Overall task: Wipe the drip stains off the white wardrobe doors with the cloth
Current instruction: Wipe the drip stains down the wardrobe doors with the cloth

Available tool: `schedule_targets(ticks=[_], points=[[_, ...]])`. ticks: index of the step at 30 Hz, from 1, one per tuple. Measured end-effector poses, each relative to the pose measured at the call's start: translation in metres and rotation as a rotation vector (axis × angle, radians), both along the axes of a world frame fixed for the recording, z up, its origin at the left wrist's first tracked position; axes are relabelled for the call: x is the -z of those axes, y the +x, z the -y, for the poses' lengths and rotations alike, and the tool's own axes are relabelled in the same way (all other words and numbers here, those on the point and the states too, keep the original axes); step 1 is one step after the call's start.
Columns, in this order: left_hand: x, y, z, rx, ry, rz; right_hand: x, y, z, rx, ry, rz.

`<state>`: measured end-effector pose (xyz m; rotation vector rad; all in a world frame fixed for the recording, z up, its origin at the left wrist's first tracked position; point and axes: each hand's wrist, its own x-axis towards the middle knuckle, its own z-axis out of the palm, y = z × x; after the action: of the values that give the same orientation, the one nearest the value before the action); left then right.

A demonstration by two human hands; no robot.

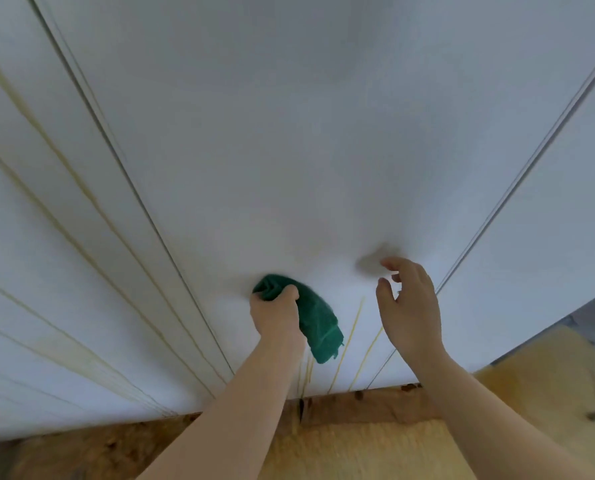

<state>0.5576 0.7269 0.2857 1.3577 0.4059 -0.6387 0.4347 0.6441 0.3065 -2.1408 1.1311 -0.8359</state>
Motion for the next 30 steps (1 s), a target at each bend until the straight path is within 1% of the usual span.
schedule_targets(ticks=[2,4,6,9,12,14,16,18,19,21,25,28,30], points=[[0.003,0.002,-0.001,-0.026,0.036,-0.053,0.002,-0.001,-0.003,0.012,-0.115,0.012],[0.006,0.002,-0.002,-0.044,0.023,-0.069,0.005,0.002,0.001,0.035,-0.312,0.001],[0.013,-0.002,-0.002,-0.055,0.027,0.034,0.008,0.005,0.010,0.050,-0.480,-0.039],[0.024,-0.015,-0.007,-0.060,0.110,0.278,0.022,0.006,0.026,-0.014,-0.669,-0.094],[0.038,-0.025,-0.012,-0.045,0.211,0.568,0.043,0.009,0.037,-0.015,-0.820,-0.111],[0.055,-0.027,-0.016,-0.037,0.287,0.815,0.056,0.017,0.045,0.012,-0.894,-0.061],[0.076,-0.022,-0.018,-0.064,0.414,1.123,0.065,0.027,0.052,0.045,-0.960,-0.010],[0.098,-0.010,-0.017,-0.144,0.560,1.425,0.073,0.036,0.061,0.081,-1.031,0.043],[0.108,-0.002,-0.014,-0.201,0.595,1.530,0.076,0.040,0.065,0.091,-1.060,0.069],[0.120,0.007,-0.008,-0.338,0.605,1.646,0.080,0.047,0.073,0.109,-1.113,0.136],[0.134,0.015,0.007,-0.508,0.486,1.788,0.088,0.053,0.079,0.100,-1.129,0.262],[0.143,0.024,0.014,-0.504,0.478,1.868,0.086,0.056,0.079,0.080,-1.111,0.284],[0.153,0.027,0.014,-0.502,0.545,1.934,0.089,0.057,0.077,0.090,-1.106,0.291]])
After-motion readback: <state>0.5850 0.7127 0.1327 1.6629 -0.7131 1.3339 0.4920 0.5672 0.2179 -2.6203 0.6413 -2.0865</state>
